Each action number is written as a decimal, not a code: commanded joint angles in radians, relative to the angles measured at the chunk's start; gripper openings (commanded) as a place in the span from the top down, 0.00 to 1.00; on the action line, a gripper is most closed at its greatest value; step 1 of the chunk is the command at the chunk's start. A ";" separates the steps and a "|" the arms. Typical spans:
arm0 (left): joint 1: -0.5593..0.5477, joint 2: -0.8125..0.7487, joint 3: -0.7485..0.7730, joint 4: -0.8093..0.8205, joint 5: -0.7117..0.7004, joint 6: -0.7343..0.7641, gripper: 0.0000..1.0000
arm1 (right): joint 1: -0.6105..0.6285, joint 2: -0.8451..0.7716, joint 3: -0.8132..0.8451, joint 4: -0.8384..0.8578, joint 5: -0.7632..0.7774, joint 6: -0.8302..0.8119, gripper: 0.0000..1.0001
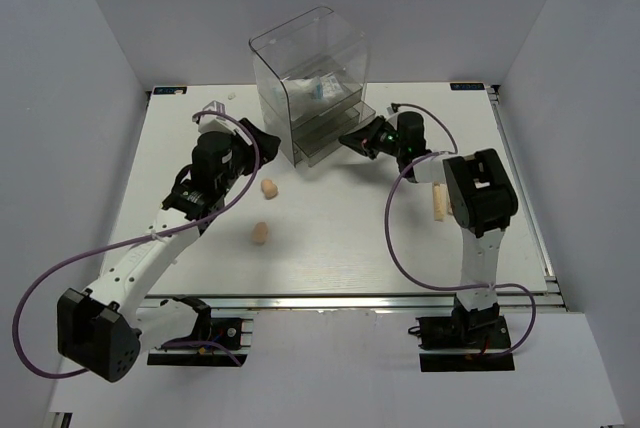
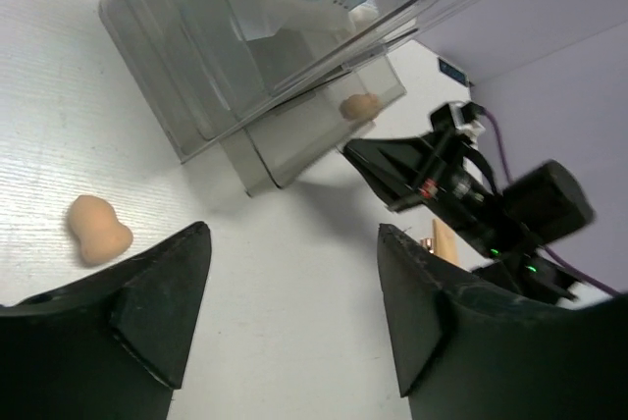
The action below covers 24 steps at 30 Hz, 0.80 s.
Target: Organize the makeup
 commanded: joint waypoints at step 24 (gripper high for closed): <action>-0.002 0.053 -0.086 -0.144 -0.064 0.076 0.23 | -0.046 -0.357 -0.157 -0.524 -0.201 -0.649 0.23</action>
